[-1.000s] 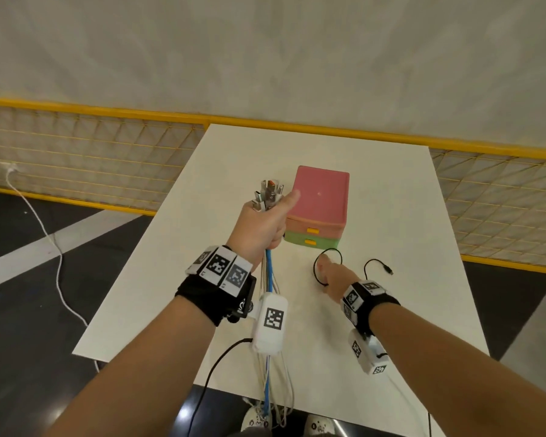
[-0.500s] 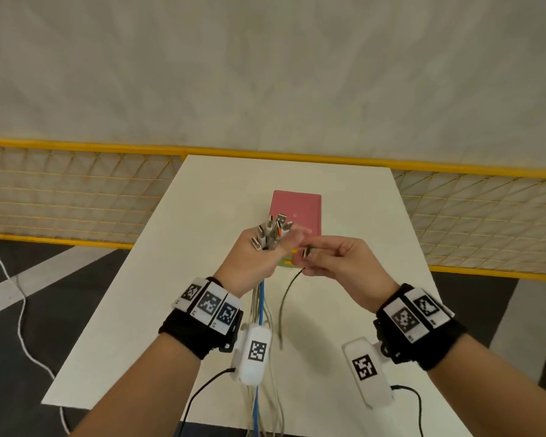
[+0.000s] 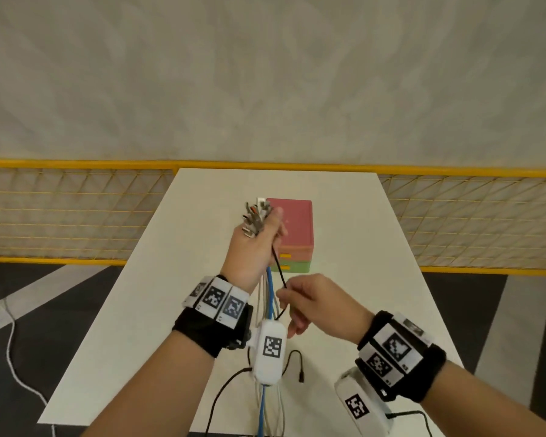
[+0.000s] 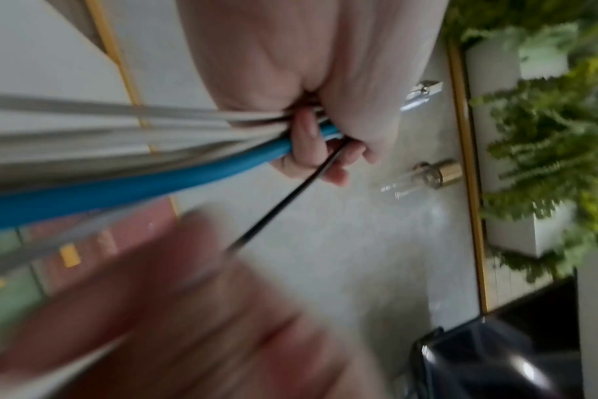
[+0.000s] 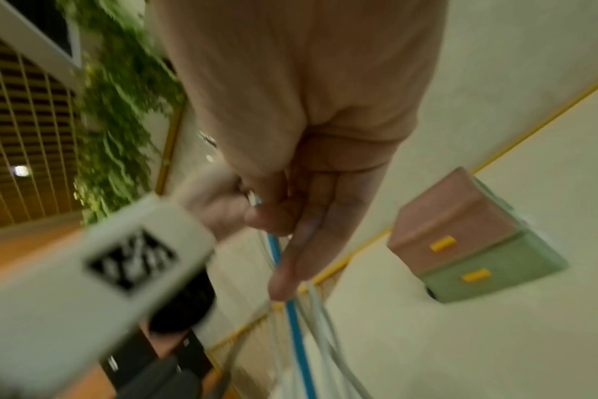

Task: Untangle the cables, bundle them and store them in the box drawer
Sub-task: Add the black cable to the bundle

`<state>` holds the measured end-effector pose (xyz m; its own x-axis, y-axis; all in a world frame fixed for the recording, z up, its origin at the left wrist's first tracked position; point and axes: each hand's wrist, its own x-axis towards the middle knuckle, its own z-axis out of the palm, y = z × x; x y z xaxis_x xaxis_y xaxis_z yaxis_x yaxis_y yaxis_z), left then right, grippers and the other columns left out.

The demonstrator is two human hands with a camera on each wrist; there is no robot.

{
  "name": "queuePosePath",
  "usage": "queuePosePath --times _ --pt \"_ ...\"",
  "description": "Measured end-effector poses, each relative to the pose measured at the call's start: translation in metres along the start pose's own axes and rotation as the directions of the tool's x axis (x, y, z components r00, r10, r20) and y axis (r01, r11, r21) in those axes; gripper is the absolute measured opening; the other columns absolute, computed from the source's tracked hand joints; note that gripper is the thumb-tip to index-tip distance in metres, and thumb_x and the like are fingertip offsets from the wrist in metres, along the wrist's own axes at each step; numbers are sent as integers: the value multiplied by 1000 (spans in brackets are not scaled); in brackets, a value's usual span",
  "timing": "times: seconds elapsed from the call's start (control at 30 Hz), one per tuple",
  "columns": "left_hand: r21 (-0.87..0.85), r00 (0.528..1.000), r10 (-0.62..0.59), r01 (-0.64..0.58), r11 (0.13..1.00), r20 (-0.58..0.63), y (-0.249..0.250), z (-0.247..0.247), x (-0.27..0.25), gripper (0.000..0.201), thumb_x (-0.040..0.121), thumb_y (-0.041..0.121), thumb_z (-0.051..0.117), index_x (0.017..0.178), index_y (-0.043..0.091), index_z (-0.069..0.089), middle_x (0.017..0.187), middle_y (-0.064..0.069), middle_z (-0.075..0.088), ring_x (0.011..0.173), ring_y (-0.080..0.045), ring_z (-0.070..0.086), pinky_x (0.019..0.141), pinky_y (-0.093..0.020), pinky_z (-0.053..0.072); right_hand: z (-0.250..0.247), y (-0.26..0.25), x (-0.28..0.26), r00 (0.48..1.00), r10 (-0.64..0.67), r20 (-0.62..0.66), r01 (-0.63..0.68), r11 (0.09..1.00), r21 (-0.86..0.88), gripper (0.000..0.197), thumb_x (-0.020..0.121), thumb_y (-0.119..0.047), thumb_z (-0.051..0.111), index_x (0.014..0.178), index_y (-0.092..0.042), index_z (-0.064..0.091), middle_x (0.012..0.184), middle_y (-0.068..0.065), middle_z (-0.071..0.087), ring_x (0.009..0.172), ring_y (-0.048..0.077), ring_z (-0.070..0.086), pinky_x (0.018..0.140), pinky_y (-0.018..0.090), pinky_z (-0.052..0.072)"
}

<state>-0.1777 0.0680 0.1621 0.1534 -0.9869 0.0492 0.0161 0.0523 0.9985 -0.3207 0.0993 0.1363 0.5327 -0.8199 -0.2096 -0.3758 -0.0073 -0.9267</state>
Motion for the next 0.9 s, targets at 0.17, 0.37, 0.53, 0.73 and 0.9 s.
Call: queuePosePath --times 0.17,0.37,0.53,0.73,0.9 --pt "-266 999 41 -38 963 8 17 -11 10 45 99 34 47 59 19 35 50 7 29 50 -13 37 55 -20 39 8 37 4 998 63 -24 -66 981 -183 32 98 -29 43 76 -11 58 55 4 58 63 23 70 62 21 51" --pt "-441 998 21 10 897 66 29 -13 7 51 102 35 39 53 21 36 48 9 26 39 -6 21 41 -19 22 5 57 13 974 194 121 -106 852 -512 32 100 -27 33 81 -12 54 65 2 60 68 18 58 61 13 39" --pt "-330 998 37 -20 944 44 28 -16 7 46 101 35 42 58 20 36 49 9 28 43 -8 24 47 -22 26 -1 64 17 941 259 219 -62 767 -639 31 97 -27 44 120 -8 56 83 6 61 78 22 57 68 22 40" --pt "120 996 -4 -7 993 90 15 -7 3 47 95 50 47 58 24 61 77 0 68 81 -20 64 87 -36 45 -21 -15 28 987 -152 42 155 986 -62 51 88 -9 57 136 -18 41 124 -2 53 114 11 53 96 22 43" --pt "299 993 -14 -23 954 120 13 2 7 54 82 63 56 92 13 72 102 -6 72 98 -13 64 86 -28 45 7 -36 39 981 -191 35 183 969 169 25 91 3 47 114 -7 46 82 5 58 67 9 60 70 23 57"
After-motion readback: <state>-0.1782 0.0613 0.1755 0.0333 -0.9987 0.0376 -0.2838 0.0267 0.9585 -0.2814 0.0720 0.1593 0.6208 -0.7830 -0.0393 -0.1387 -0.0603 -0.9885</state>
